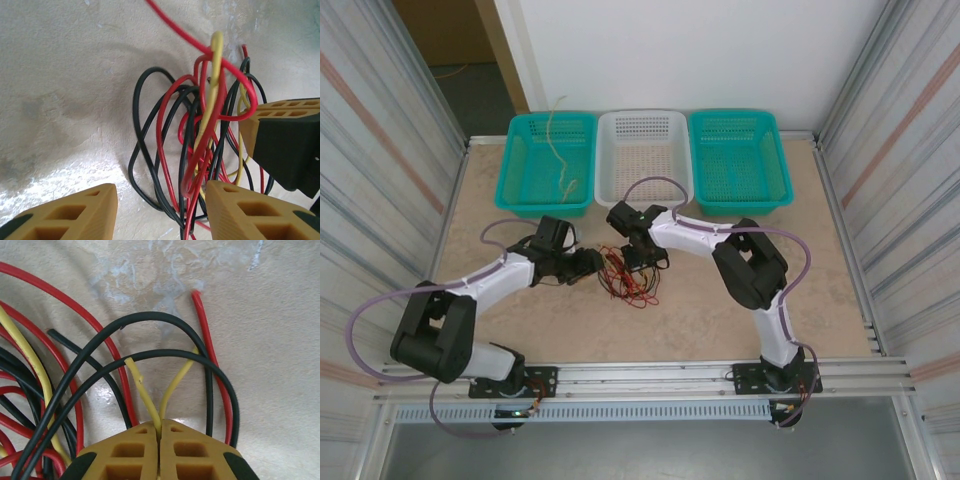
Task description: Untangle the cables
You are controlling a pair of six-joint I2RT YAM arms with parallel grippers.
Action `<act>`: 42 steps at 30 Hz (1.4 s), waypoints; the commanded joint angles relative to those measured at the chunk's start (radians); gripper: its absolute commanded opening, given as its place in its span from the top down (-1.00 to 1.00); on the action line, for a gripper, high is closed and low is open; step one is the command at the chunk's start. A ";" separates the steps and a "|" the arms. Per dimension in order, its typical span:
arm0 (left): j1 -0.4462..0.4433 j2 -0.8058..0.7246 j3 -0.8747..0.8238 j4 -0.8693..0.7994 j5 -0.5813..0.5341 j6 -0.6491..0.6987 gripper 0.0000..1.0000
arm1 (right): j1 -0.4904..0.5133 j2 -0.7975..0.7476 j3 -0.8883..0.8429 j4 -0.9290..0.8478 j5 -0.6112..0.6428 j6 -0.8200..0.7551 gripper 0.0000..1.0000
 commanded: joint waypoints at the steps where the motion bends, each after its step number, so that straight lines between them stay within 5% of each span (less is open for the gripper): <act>1: 0.004 0.016 0.001 0.014 0.021 -0.008 0.02 | 0.007 -0.093 -0.020 0.009 0.045 0.015 0.91; 13: 0.003 0.035 -0.003 0.067 0.055 -0.027 0.17 | 0.032 -0.316 -0.103 0.020 0.094 0.077 0.96; 16: 0.003 0.030 -0.005 0.073 0.058 -0.032 0.21 | 0.026 -0.349 -0.122 0.021 0.089 0.091 0.77; 20: 0.003 0.023 -0.010 0.083 0.070 -0.034 0.23 | 0.024 -0.364 -0.117 -0.017 0.127 0.106 0.15; 30: 0.006 0.014 -0.007 0.064 0.061 -0.030 0.30 | 0.132 -0.418 -0.155 0.027 0.020 0.109 -0.12; 42: 0.007 0.038 -0.025 0.077 0.041 -0.021 0.41 | 0.103 -0.251 -0.116 0.076 -0.044 0.268 0.37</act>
